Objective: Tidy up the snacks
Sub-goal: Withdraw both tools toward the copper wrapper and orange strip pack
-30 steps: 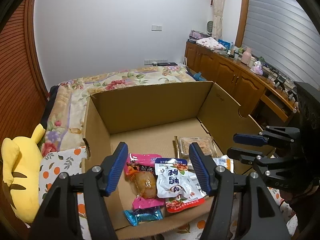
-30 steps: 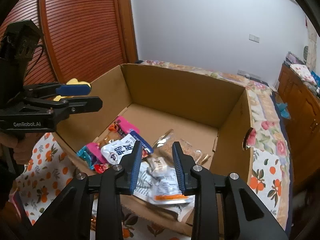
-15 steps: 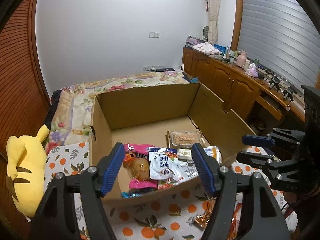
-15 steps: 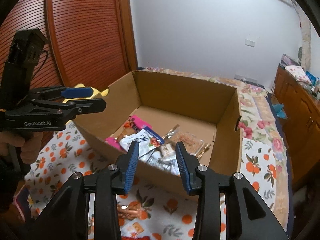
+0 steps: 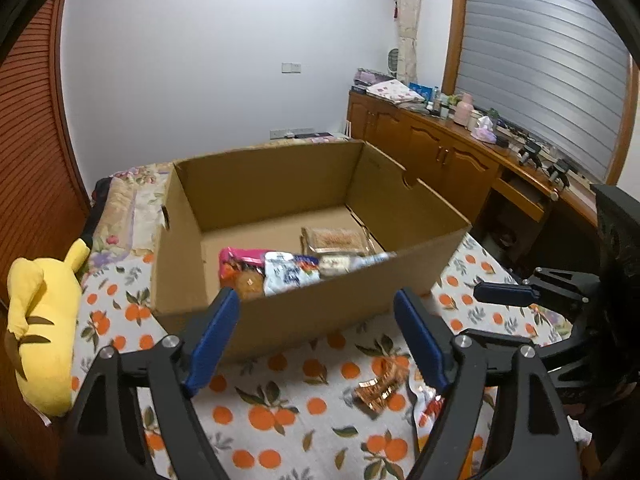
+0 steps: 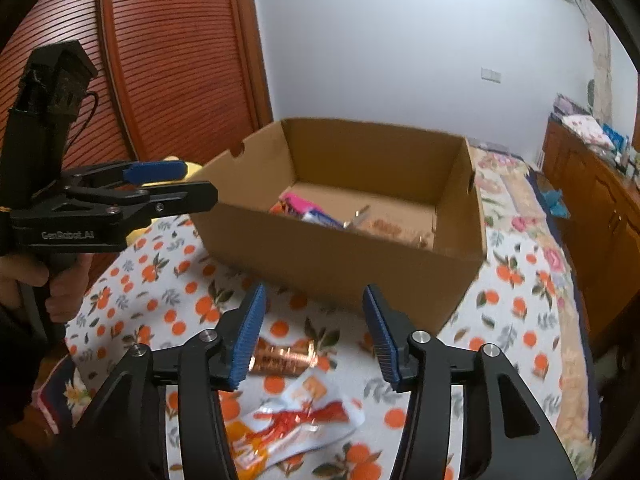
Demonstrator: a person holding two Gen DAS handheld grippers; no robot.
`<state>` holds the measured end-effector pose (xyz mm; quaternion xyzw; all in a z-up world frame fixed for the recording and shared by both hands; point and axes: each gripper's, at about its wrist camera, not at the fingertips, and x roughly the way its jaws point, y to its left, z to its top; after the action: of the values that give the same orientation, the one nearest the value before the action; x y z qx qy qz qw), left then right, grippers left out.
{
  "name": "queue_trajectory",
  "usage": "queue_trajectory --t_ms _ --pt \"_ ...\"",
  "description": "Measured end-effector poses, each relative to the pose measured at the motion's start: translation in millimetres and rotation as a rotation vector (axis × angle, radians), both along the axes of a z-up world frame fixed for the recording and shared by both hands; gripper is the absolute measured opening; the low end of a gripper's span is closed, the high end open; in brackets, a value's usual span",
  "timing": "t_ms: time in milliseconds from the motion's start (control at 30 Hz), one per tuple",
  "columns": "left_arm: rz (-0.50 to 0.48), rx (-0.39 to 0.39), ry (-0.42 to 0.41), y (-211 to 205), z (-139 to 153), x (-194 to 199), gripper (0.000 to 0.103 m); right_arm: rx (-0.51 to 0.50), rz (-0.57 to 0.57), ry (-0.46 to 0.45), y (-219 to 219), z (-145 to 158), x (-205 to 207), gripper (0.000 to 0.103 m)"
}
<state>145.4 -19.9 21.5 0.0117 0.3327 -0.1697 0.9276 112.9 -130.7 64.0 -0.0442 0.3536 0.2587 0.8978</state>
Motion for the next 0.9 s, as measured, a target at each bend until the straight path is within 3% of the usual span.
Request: queue_trajectory --t_ms 400,900 --pt "-0.038 0.021 0.046 -14 -32 -24 0.08 -0.022 -0.029 0.098 -7 -45 -35 0.055" --pt "-0.061 0.013 0.09 -21 -59 -31 0.08 -0.004 -0.044 0.178 -7 -75 -53 0.056"
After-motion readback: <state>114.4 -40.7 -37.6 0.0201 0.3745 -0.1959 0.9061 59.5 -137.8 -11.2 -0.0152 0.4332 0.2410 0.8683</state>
